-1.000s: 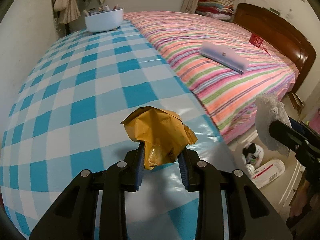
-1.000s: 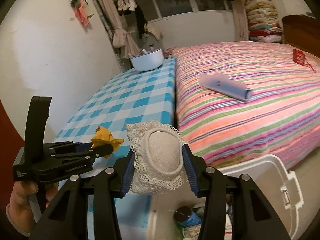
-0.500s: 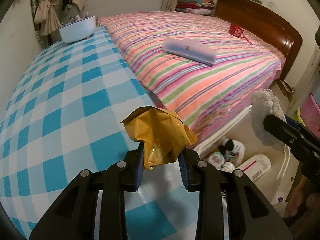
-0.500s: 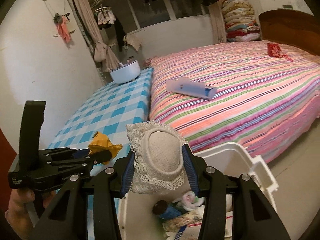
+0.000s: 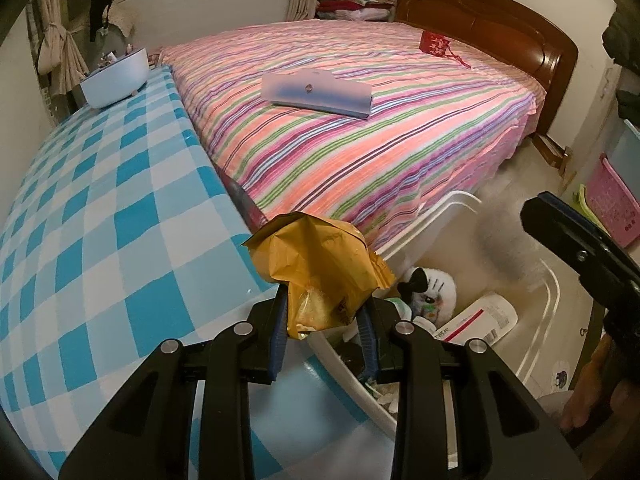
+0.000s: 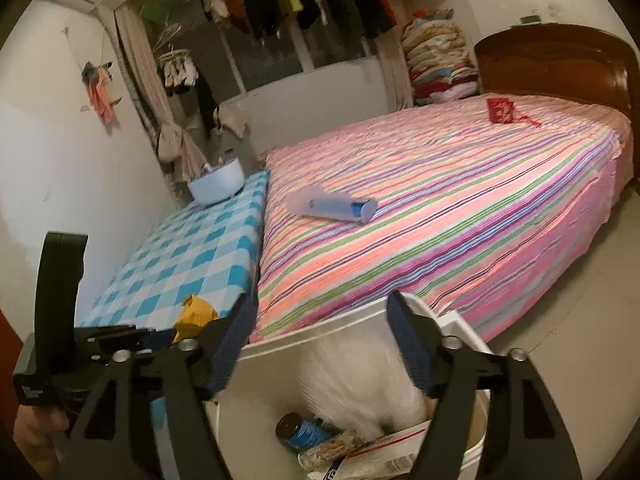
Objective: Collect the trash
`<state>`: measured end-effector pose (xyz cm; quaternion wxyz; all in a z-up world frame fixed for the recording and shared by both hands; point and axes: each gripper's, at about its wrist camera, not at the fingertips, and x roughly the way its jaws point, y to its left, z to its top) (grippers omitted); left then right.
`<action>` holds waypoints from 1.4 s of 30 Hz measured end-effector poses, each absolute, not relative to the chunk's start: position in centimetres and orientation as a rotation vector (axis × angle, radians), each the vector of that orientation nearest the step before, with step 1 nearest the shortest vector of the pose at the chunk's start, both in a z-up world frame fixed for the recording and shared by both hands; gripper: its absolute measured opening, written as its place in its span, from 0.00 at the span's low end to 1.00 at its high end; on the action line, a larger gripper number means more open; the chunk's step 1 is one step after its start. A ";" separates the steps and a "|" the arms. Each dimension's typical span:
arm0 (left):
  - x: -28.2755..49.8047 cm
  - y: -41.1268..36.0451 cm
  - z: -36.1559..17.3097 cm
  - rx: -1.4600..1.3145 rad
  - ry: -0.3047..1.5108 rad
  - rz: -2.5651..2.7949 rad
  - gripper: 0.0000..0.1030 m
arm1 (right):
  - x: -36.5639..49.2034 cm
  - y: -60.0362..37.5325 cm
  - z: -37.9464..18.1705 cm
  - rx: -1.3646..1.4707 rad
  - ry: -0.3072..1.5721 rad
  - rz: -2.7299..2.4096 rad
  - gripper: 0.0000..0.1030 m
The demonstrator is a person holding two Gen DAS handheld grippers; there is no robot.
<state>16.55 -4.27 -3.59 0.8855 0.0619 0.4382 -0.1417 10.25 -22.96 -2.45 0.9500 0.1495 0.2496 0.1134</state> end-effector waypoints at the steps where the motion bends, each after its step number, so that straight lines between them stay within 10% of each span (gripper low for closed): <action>1: 16.6 -4.3 -3.6 0.127 0.911 -0.297 0.29 | 10.0 -23.3 -2.3 0.313 0.492 0.223 0.67; 20: 15.3 -9.2 -4.0 0.201 0.894 -0.368 0.43 | 8.6 -25.8 -1.1 0.431 0.364 0.162 0.68; 28: 14.5 -9.9 -3.6 0.217 0.860 -0.374 0.78 | 7.5 -26.9 -0.6 0.479 0.306 0.128 0.68; 42: 10.1 -6.5 -0.1 0.184 0.771 -0.225 0.83 | 1.7 -26.1 0.6 0.492 0.339 0.142 0.68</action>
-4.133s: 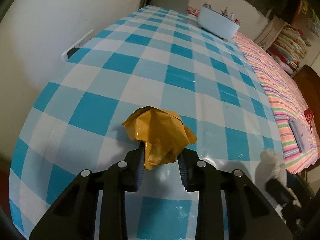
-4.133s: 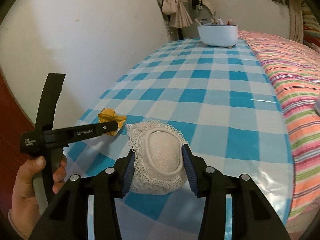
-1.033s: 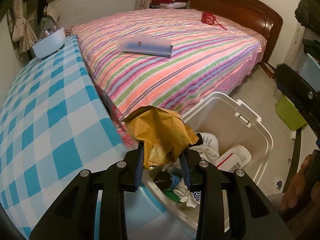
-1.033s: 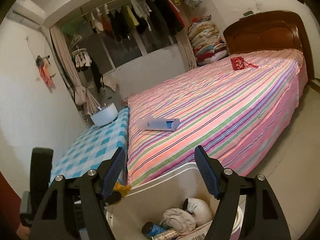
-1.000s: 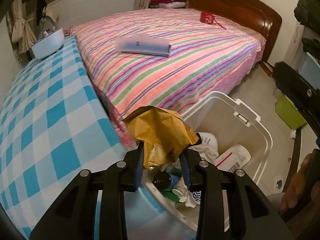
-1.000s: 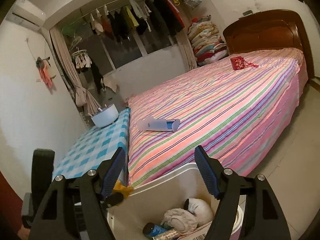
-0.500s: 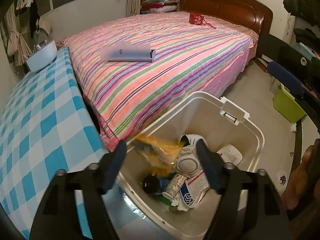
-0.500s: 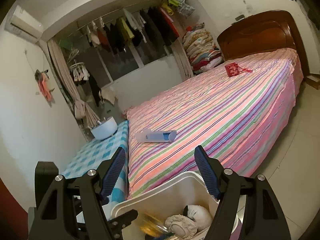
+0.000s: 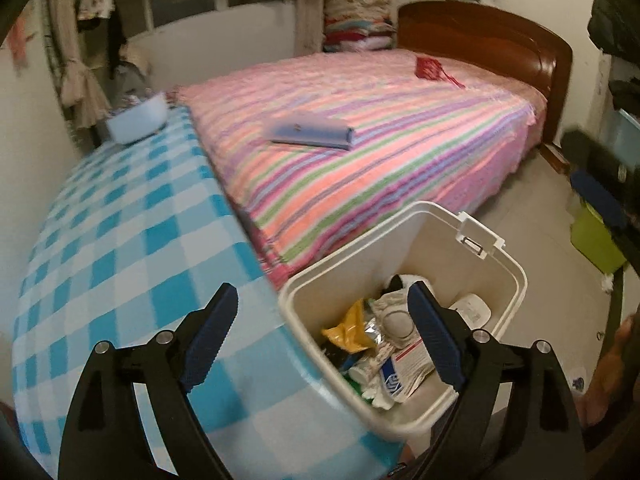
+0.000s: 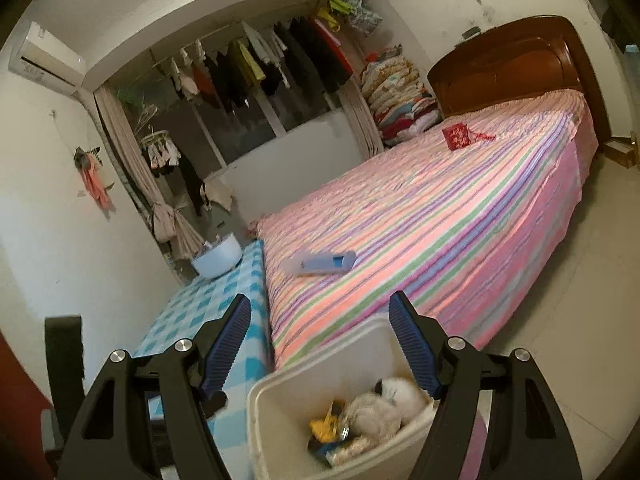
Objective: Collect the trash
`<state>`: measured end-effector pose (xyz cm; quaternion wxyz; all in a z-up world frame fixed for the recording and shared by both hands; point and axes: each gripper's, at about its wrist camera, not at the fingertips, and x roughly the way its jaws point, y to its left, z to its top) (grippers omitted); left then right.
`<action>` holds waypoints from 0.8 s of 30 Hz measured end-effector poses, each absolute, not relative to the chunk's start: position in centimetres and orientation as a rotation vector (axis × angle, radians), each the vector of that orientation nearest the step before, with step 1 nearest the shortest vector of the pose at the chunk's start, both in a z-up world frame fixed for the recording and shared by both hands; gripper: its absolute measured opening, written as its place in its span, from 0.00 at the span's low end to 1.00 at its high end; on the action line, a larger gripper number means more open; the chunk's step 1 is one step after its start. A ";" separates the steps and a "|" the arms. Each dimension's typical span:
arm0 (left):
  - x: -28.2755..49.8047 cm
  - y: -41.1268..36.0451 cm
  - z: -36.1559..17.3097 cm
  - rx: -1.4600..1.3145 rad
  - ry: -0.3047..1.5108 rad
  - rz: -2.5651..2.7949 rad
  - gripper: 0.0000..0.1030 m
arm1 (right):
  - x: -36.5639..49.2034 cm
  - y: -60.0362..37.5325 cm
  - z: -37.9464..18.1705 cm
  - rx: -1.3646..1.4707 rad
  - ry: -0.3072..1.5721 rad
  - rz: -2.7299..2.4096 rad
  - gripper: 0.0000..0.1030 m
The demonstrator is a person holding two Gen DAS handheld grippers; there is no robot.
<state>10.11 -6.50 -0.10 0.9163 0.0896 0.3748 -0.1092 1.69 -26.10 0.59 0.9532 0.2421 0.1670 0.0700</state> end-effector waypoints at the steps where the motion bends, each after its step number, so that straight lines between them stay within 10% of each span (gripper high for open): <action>1: 9.3 -6.0 0.4 0.181 0.761 -0.211 0.83 | 1.2 -25.8 0.7 0.484 0.348 0.145 0.68; 24: -3.4 5.4 1.8 0.085 0.730 0.097 0.87 | -6.8 -17.5 2.7 0.241 0.433 0.224 0.69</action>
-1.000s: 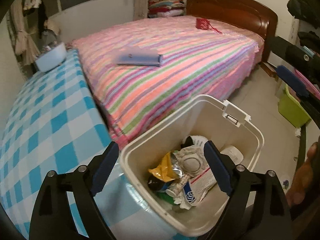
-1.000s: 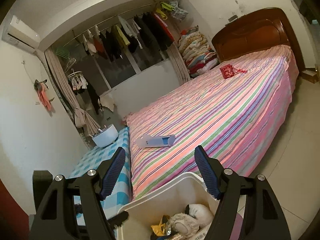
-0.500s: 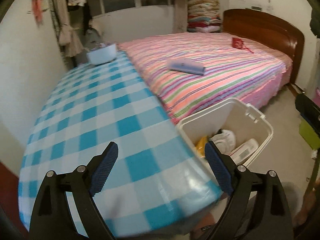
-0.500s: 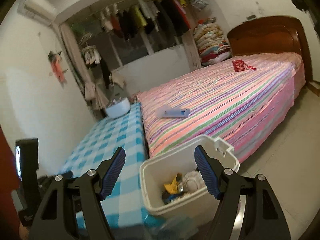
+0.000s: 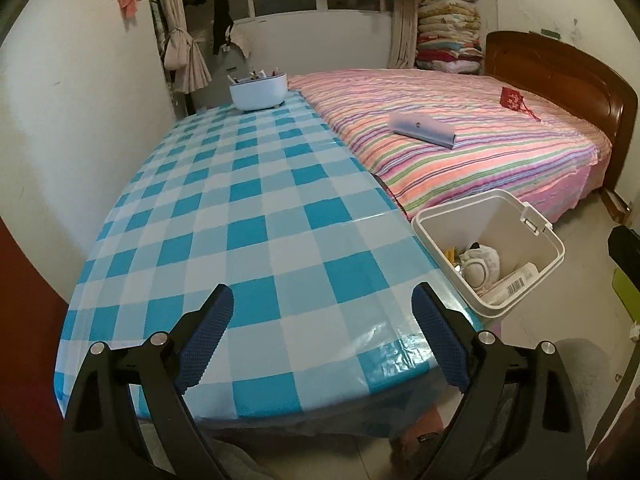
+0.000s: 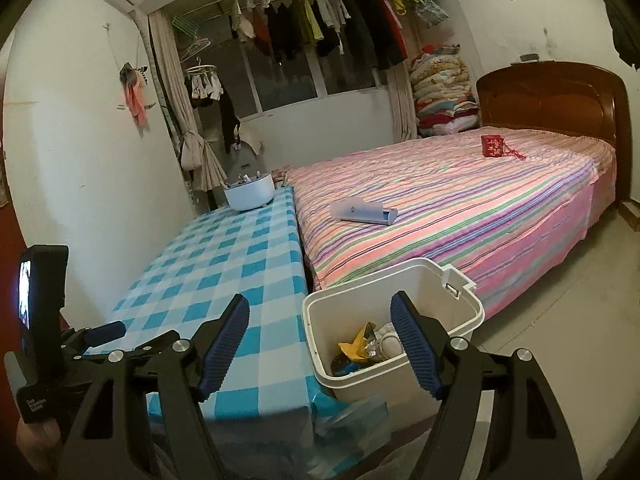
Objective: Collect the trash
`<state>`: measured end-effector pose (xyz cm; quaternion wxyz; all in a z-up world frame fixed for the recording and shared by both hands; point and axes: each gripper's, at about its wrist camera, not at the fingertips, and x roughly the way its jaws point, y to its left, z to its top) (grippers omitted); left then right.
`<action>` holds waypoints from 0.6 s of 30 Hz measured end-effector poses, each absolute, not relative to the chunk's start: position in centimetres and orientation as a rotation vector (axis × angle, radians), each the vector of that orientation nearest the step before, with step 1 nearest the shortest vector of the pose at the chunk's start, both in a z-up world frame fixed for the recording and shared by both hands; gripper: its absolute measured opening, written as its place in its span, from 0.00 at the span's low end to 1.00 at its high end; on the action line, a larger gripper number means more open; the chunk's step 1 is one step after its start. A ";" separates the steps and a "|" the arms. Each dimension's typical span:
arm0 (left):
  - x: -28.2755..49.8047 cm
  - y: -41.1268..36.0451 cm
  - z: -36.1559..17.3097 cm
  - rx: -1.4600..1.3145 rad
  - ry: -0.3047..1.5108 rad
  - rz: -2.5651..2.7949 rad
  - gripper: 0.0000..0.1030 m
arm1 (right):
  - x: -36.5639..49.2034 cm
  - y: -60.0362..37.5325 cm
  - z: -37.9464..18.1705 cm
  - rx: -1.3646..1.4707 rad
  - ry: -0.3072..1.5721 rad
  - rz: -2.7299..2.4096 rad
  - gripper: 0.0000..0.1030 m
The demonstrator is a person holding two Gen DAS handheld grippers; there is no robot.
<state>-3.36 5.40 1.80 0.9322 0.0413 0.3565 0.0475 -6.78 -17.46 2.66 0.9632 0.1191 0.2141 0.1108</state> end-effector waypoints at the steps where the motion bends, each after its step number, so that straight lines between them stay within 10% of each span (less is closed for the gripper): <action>1: -3.0 4.8 2.0 0.083 0.730 0.098 0.87 | -6.7 -17.4 2.7 0.242 0.435 0.224 0.69; 18: -1.9 4.4 1.2 0.096 0.760 0.064 0.88 | -5.2 -17.4 1.6 0.254 0.486 0.227 0.70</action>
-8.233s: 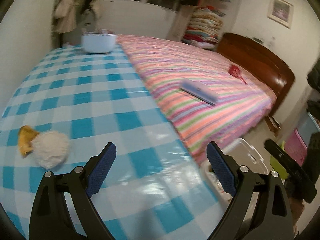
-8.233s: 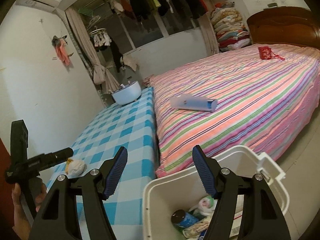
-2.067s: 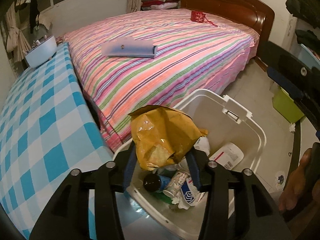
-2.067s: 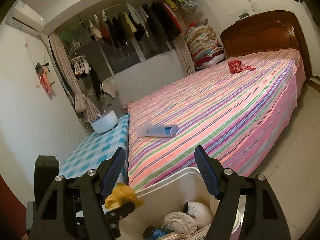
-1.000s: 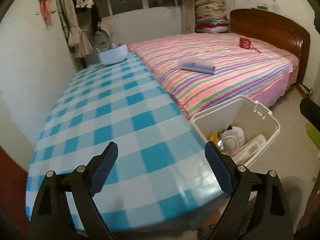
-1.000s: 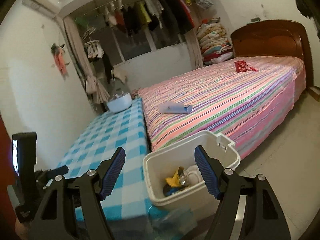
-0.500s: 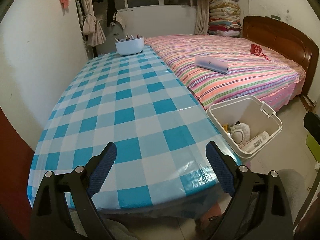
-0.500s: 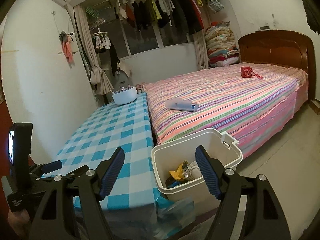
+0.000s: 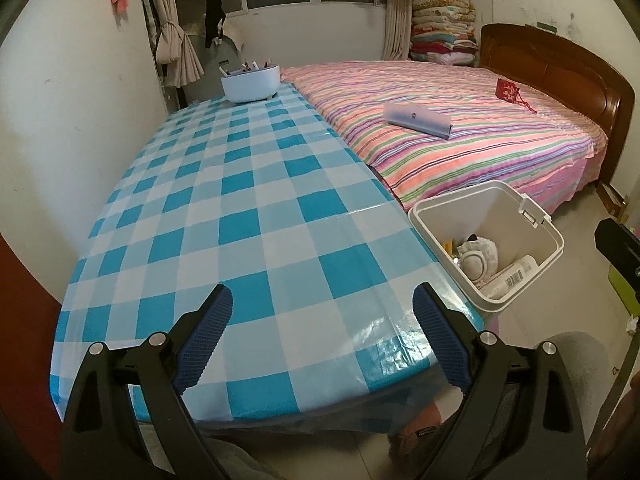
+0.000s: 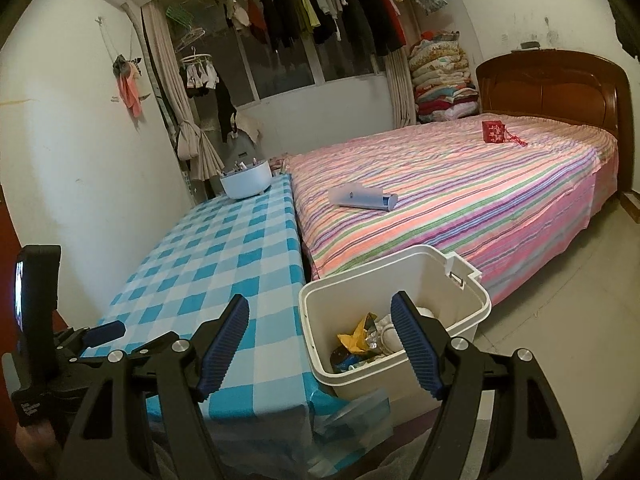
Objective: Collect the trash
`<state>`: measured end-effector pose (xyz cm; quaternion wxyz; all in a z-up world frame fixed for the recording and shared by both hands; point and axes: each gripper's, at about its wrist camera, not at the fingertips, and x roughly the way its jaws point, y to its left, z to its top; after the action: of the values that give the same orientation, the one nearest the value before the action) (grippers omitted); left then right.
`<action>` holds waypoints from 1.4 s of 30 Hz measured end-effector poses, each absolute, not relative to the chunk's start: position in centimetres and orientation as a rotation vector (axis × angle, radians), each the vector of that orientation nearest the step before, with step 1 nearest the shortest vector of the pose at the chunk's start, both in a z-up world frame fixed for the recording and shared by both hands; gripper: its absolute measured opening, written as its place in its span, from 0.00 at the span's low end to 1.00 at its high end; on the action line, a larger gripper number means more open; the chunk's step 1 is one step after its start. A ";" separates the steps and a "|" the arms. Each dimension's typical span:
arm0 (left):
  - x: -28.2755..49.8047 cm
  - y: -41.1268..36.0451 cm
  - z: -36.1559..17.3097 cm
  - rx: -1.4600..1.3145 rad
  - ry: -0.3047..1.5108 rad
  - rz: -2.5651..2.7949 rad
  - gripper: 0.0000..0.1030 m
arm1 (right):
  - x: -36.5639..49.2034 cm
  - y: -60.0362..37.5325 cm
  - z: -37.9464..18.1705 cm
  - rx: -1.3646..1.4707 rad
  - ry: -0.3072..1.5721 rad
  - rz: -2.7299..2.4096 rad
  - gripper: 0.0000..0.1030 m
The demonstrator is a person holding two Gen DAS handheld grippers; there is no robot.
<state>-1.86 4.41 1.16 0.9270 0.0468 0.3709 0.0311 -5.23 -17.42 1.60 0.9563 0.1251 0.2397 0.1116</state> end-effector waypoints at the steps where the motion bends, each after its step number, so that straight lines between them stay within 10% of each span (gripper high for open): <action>1: -1.8 4.4 1.1 0.094 0.762 0.063 0.88 | -5.1 -17.5 1.4 0.255 0.489 0.226 0.70; 42: -0.1 -1.3 -0.8 0.276 0.793 -0.027 0.88 | -3.4 -20.4 -1.3 0.335 0.543 0.195 0.70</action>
<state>-0.14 -1.33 -0.81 0.9130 0.1341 0.3851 -0.0131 -3.44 -20.36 -1.25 0.9448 0.1644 0.2666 0.0957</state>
